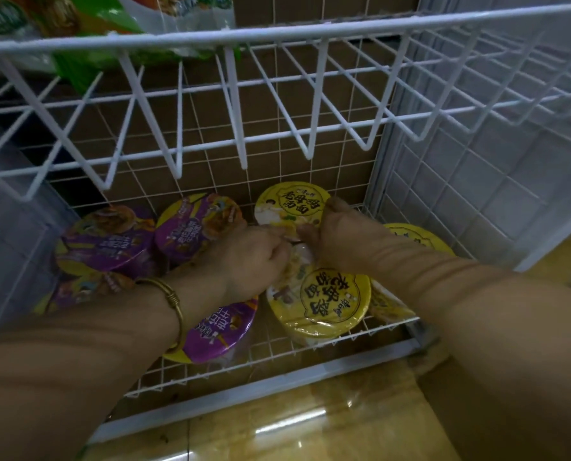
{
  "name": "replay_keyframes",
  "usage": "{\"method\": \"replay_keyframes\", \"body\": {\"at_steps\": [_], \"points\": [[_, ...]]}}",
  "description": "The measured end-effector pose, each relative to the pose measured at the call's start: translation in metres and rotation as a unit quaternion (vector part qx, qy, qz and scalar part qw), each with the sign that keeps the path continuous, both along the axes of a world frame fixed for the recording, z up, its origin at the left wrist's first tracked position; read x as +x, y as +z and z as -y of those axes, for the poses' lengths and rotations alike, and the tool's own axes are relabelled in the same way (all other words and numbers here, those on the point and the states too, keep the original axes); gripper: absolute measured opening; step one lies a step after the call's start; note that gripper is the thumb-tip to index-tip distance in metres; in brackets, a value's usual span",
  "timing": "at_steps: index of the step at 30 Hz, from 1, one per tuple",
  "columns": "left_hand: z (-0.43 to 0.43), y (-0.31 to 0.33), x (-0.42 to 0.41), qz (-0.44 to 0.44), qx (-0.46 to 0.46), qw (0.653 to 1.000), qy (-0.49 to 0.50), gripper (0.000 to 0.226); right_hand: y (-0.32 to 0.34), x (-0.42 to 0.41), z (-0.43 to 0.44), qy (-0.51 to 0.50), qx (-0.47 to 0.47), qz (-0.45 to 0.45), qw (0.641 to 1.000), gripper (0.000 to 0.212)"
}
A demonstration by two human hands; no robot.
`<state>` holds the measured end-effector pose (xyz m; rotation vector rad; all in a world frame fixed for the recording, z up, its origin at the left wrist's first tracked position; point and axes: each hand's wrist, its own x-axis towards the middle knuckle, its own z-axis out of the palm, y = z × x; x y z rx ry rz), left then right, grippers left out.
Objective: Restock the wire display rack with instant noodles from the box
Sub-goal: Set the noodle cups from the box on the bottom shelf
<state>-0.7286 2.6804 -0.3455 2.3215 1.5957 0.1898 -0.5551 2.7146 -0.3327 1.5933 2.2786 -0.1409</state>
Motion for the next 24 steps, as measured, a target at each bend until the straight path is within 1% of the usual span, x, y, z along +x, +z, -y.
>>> {"method": "replay_keyframes", "body": {"at_steps": [1, 3, 6, 7, 8, 9, 10, 12, 13, 14, 17, 18, 19, 21, 23, 24], "points": [[0.001, -0.001, 0.002, -0.010, -0.001, 1.000, 0.002, 0.053, -0.001, 0.000, -0.001, 0.006, 0.009, 0.009, 1.000, 0.044], [0.001, 0.000, 0.004, 0.019, 0.008, 1.000, 0.018, 0.053, 0.000, -0.003, 0.001, -0.002, 0.012, 0.004, 1.000, 0.041], [0.001, 0.001, 0.004, 0.103, 0.033, 0.993, 0.038, 0.039, 0.003, -0.003, 0.004, -0.022, 0.023, -0.046, 0.998, 0.045], [0.000, 0.003, 0.005, 0.107, 0.054, 0.992, 0.045, 0.034, 0.007, -0.002, 0.008, -0.040, 0.034, -0.074, 0.996, 0.050], [0.000, 0.006, 0.005, 0.098, 0.081, 0.991, 0.048, 0.033, 0.010, -0.001, 0.011, -0.052, 0.048, -0.093, 0.993, 0.054], [0.000, 0.009, 0.006, 0.070, 0.096, 0.992, 0.050, 0.036, 0.012, 0.000, 0.014, -0.050, 0.065, -0.113, 0.990, 0.052], [-0.002, 0.010, 0.007, 0.032, 0.101, 0.993, 0.049, 0.041, 0.011, 0.001, 0.016, -0.040, 0.073, -0.110, 0.990, 0.047], [-0.008, 0.010, 0.007, -0.060, 0.059, 0.995, 0.054, 0.055, 0.005, 0.002, 0.022, -0.022, 0.066, -0.106, 0.992, 0.040], [-0.010, 0.009, 0.007, -0.094, 0.035, 0.993, 0.059, 0.060, 0.008, 0.002, 0.026, -0.028, 0.045, -0.117, 0.992, 0.040], [-0.012, 0.007, 0.007, -0.113, 0.018, 0.992, 0.058, 0.063, 0.007, 0.003, 0.027, -0.027, 0.029, -0.103, 0.994, 0.042], [-0.010, 0.005, 0.008, -0.129, -0.013, 0.991, 0.039, 0.065, 0.003, 0.004, 0.024, -0.027, -0.002, -0.085, 0.996, 0.052], [-0.009, 0.005, 0.008, -0.127, -0.016, 0.991, 0.034, 0.064, 0.001, 0.003, 0.025, -0.037, -0.004, -0.097, 0.995, 0.055], [-0.008, 0.006, 0.008, -0.123, -0.014, 0.992, 0.029, 0.063, -0.002, 0.005, 0.022, -0.027, -0.007, -0.078, 0.997, 0.060], [-0.003, 0.006, 0.006, -0.112, -0.002, 0.993, 0.023, 0.059, -0.008, 0.008, 0.016, -0.038, 0.010, -0.096, 0.995, 0.073], [0.002, 0.008, 0.005, -0.096, 0.002, 0.995, 0.018, 0.056, -0.015, 0.011, 0.008, -0.062, 0.026, -0.120, 0.991, 0.073], [0.005, 0.009, 0.005, -0.094, -0.002, 0.995, 0.015, 0.056, -0.017, 0.011, 0.006, -0.073, 0.022, -0.114, 0.991, 0.072]]}}
